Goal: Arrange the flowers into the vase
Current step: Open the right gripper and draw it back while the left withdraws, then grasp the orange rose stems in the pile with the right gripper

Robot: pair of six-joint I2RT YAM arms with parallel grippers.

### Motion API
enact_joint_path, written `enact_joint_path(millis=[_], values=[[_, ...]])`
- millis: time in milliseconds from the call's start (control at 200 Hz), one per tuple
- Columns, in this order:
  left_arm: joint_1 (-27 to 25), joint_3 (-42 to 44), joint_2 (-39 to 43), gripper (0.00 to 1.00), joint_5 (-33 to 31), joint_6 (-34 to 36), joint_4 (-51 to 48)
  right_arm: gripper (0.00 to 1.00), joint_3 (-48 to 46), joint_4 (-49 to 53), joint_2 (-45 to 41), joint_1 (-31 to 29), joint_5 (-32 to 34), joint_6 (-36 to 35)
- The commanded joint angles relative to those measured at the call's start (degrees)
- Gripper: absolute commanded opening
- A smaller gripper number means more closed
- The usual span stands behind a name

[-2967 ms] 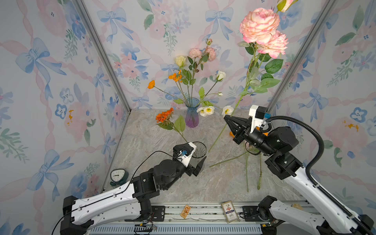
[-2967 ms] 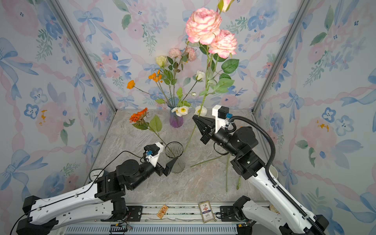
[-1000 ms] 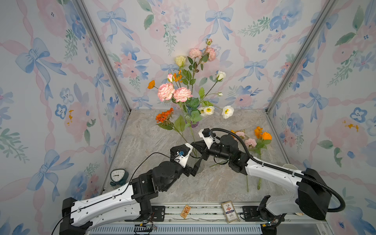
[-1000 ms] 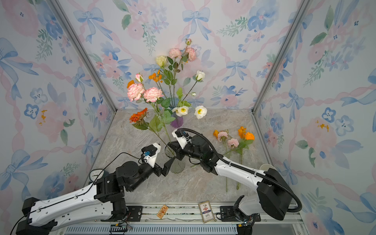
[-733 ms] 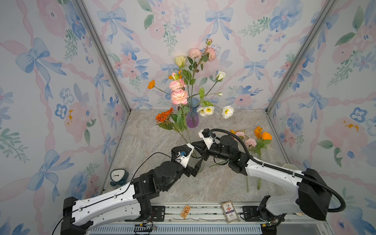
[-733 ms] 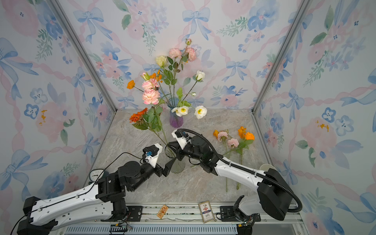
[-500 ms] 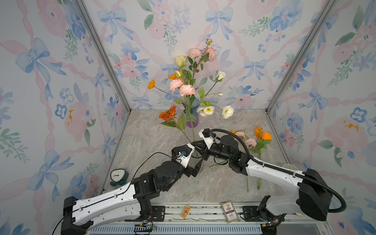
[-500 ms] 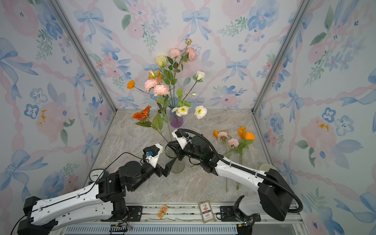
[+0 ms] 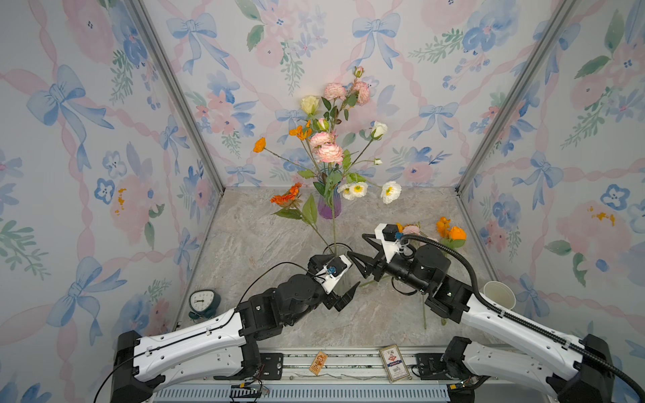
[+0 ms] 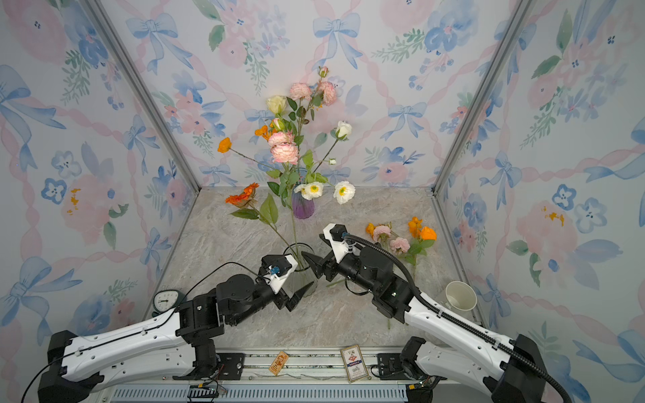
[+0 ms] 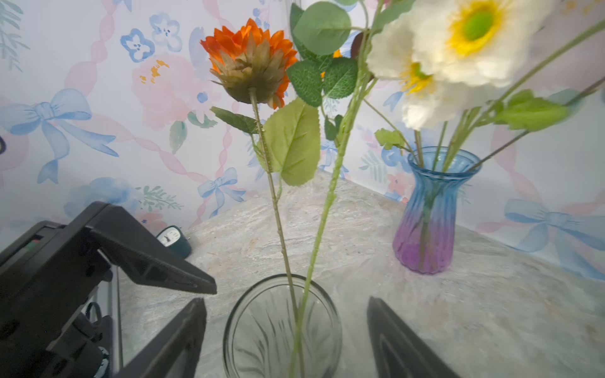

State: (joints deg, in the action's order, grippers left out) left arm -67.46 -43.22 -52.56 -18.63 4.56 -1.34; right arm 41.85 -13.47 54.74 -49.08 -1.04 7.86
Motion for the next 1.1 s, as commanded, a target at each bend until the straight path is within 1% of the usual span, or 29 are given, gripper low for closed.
enact_joint_path(millis=[0, 100, 165, 285, 310, 350, 410, 435, 460, 545, 620, 735, 885, 915, 955, 1035, 1095], values=[[0.1, -4.47, -4.58, 0.98, 8.43, 9.64, 1.09, 0.85, -1.38, 13.02, -3.28, 1.73, 10.73, 5.09], [-0.79, -7.73, -9.5, 0.98, 13.12, 16.0, 1.12, 0.87, -4.18, 17.51, -7.2, 5.48, 12.35, 11.74], [-1.49, -9.57, -12.52, 0.98, 15.58, 19.57, 1.01, 0.87, -6.59, 19.49, -9.66, 9.0, 12.63, 16.96], [-2.4, -12.92, -18.05, 0.98, 19.38, 24.89, -0.8, 0.89, -10.47, 22.75, -12.31, 16.76, 10.55, 25.85], [-2.49, -13.74, -19.17, 0.98, 19.63, 27.28, -1.44, 0.9, -10.8, 23.8, -12.55, 18.46, 9.92, 27.28], [-2.68, -15.07, -21.18, 0.98, 19.37, 28.77, -2.58, 0.93, -11.18, 25.62, -12.55, 21.14, 8.6, 29.84], [-2.85, -16.99, -24.19, 0.98, 18.0, 30.34, -3.79, 1.0, -11.47, 27.82, -12.17, 25.0, 5.8, 32.05], [-3.08, -17.87, -25.49, 0.98, 17.13, 30.78, -4.37, 0.97, -11.75, 28.14, -11.79, 26.63, 4.19, 32.59], [-3.33, -18.74, -26.59, 0.98, 16.34, 31.21, -4.93, 0.97, -12.14, 28.01, -11.35, 28.17, 2.36, 32.89], [-3.64, -20.37, -29.85, 0.98, 14.83, 32.67, -5.3, 0.97, -13.41, 26.64, -9.12, 32.36, -3.42, 33.19], [-3.77, -20.88, -32.33, 0.98, 13.88, 33.92, -5.24, 0.97, -14.13, 25.07, -6.44, 35.19, -6.65, 33.88], [-3.82, -20.7, -35.36, 0.98, 13.34, 32.83, -5.15, 0.97, -14.98, 21.02, -1.63, 37.94, -10.77, 36.05], [-3.66, -19.04, -36.97, 0.98, 13.68, 30.2, -4.93, 0.97, -14.0, 18.56, 5.48, 37.93, -11.91, 37.24], [-3.65, -18.53, -37.14, 0.98, 13.67, 30.01, -4.71, 1.0, -14.17, 17.66, 6.32, 37.94, -11.88, 37.86], [-4.02, -18.29, -37.3, 0.98, 13.06, 29.69, -4.8, 0.94, -14.33, 16.68, 7.4, 37.92, -11.57, 38.72], [-4.98, -18.15, -37.36, 0.98, 12.45, 29.26, -4.76, 0.91, -14.3, 16.12, 8.9, 37.81, -10.16, 39.63], [-5.23, -17.74, -37.17, 0.98, 12.84, 29.11, -4.76, 0.86, -13.63, 17.43, 10.11, 37.86, -8.48, 39.68]])
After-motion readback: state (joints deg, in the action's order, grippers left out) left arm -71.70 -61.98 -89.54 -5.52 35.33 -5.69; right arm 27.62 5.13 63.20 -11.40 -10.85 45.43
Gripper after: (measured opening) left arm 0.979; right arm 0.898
